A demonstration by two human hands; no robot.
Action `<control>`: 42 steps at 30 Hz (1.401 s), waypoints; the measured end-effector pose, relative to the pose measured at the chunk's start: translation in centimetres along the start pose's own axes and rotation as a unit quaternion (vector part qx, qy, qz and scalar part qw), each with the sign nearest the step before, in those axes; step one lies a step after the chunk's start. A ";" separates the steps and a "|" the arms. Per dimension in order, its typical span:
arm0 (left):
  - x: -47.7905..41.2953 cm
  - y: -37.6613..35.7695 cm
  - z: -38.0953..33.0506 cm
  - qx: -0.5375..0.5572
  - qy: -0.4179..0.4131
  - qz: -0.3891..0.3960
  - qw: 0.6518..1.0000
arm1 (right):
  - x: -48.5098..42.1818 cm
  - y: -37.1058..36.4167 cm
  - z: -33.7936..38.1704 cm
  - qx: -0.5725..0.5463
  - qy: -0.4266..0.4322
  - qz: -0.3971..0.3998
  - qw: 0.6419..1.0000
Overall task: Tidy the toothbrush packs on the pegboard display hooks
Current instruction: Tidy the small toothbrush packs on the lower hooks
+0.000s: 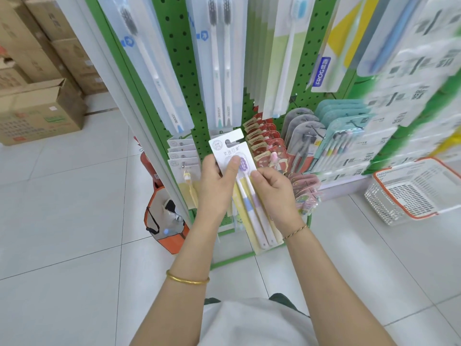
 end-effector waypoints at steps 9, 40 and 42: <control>0.1 -0.9 0.0 0.020 -0.010 0.063 0.998 | 0.1 0.5 -0.2 -0.027 0.007 -0.009 1.000; 5.3 -8.2 -0.8 -0.351 -0.154 0.320 0.866 | 1.6 8.5 -4.8 -0.457 -0.128 -0.368 0.800; 5.0 -8.3 -1.2 -0.406 -0.196 0.295 0.842 | 1.5 8.3 -5.1 -0.473 -0.139 -0.366 0.789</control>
Point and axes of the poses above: each hand's wrist, its own x-axis away from the middle knuckle, its own y-axis out of the back of the hand, z = x × y, the point moved 10 cm from there along -x, towards the middle knuckle, and after that the axes turned 9 degrees about -x, right-handed, at the moved point
